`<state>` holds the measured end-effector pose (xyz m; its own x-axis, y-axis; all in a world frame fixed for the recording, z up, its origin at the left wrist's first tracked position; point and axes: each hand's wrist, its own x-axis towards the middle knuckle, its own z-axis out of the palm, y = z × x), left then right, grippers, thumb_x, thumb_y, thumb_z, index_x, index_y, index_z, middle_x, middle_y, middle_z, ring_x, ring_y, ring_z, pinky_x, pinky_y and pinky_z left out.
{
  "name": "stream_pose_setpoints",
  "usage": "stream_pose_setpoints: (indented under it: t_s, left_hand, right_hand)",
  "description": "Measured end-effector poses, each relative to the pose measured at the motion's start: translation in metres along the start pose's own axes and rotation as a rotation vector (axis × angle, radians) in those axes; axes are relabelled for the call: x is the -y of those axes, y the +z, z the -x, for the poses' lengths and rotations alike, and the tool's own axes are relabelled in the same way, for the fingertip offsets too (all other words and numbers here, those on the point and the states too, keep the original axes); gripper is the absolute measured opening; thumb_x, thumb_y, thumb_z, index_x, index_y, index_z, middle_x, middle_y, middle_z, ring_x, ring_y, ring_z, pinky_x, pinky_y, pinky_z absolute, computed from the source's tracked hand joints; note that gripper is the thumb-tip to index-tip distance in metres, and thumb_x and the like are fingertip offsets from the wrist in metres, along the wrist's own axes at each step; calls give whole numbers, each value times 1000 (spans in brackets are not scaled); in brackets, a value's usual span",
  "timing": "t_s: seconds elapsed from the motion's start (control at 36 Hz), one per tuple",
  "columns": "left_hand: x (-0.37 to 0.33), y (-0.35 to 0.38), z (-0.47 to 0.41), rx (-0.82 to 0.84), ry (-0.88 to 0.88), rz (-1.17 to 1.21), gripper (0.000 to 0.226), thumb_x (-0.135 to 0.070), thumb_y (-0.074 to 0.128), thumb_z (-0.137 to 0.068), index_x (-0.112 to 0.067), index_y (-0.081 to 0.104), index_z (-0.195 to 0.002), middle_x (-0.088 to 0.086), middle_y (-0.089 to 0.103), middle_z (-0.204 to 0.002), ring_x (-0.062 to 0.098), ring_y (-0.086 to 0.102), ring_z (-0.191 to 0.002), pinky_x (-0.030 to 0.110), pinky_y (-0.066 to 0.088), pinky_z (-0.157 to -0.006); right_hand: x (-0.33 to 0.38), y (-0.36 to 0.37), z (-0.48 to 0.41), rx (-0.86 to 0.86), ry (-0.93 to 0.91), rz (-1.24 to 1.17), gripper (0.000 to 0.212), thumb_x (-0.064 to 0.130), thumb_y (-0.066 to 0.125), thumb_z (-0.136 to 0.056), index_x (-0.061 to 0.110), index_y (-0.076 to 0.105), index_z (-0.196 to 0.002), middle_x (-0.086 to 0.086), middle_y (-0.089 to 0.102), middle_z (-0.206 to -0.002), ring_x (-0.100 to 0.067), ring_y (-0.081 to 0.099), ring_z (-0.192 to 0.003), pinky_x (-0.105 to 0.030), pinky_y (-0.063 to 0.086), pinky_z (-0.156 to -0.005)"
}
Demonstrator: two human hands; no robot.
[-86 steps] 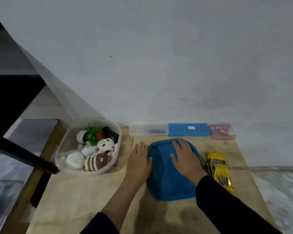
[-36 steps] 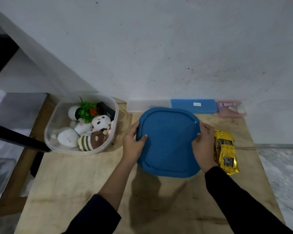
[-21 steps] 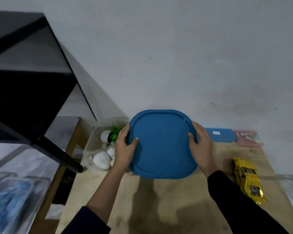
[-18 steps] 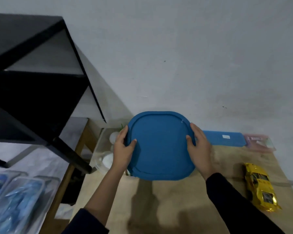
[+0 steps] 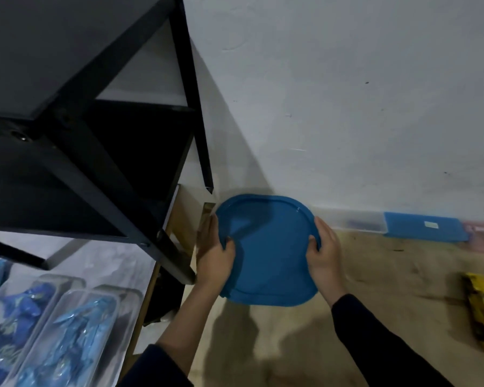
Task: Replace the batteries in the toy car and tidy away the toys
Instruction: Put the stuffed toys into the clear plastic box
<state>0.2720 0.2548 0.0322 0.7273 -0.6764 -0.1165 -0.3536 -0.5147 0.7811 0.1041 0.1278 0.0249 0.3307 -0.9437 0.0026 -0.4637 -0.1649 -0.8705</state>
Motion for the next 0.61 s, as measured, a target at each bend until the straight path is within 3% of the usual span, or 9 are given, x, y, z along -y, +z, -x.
stream_pose_setpoints:
  t_s: [0.06, 0.11, 0.17, 0.25, 0.33, 0.42, 0.5, 0.56, 0.61]
  left_hand:
    - [2, -2, -4, 22, -48, 47, 61, -26, 42, -99, -30, 9, -151, -10, 8, -159, 13, 18, -144, 17, 21, -101]
    - [4, -6, -7, 53, -100, 116, 60, -26, 42, -99, -34, 10, -150, -12, 10, -158, 13, 22, -142, 18, 23, -98]
    - [5, -9, -10, 78, -131, 197, 59, -24, 41, -100, -35, 11, -150, -13, 14, -157, 13, 22, -142, 23, 23, -104]
    - [7, -11, -18, 79, -141, 305, 58, -16, 42, -99, -29, 16, -150, -10, 19, -156, 14, 23, -142, 21, 21, -104]
    - [8, -10, -26, 52, -179, 380, 57, -10, 45, -97, -24, 24, -149, -6, 26, -154, 16, 27, -140, 23, 25, -107]
    - [11, -6, -33, 43, -171, 409, 58, -10, 50, -95, -25, 30, -147, -3, 32, -152, 19, 33, -138, 39, 30, -114]
    - [11, -2, -36, 15, -191, 427, 54, -10, 51, -95, -25, 34, -145, -3, 36, -150, 19, 38, -135, 35, 33, -111]
    - [12, -1, -35, -8, -204, 469, 49, -10, 48, -97, -24, 39, -143, -4, 39, -148, 18, 39, -134, 28, 34, -106]
    - [16, 0, -31, 3, -203, 533, 47, -11, 48, -97, -26, 41, -141, -6, 39, -147, 15, 40, -133, 27, 34, -105]
  right_hand:
    - [4, 4, -1, 3, 8, 0, 44, 2, 41, -93, 6, 44, -137, -9, 48, -139, -21, 44, -127, -42, 37, -108]
    - [8, 10, 1, 12, 19, -12, 45, 2, 40, -94, 7, 42, -139, -7, 45, -141, -20, 42, -129, -37, 34, -111]
    - [10, 14, 2, 20, 30, -5, 48, 1, 38, -94, 10, 38, -141, -4, 41, -144, -15, 38, -132, -17, 29, -110]
    - [13, 20, 2, 18, 51, 12, 49, 2, 37, -96, 11, 34, -143, -2, 36, -146, -9, 33, -131, 10, 17, -92]
    - [15, 19, 0, 14, 54, 40, 46, 7, 36, -97, 12, 34, -143, -2, 33, -143, -9, 33, -127, -3, 23, -98]
    - [11, 18, -4, -7, 88, 64, 41, 12, 35, -97, 18, 41, -137, -1, 39, -135, -8, 39, -116, -21, 31, -99]
    - [8, 20, -5, 7, 63, 44, 43, 14, 32, -93, 32, 46, -129, 4, 60, -109, -11, 56, -96, -28, 47, -81]
    - [10, 17, -6, 15, 34, 33, 43, 10, 32, -91, 36, 51, -119, 2, 63, -88, -14, 59, -79, -29, 47, -66]
    - [13, 12, -9, 33, 12, 25, 43, 8, 32, -89, 37, 54, -113, -1, 61, -78, -18, 58, -73, -31, 46, -63]
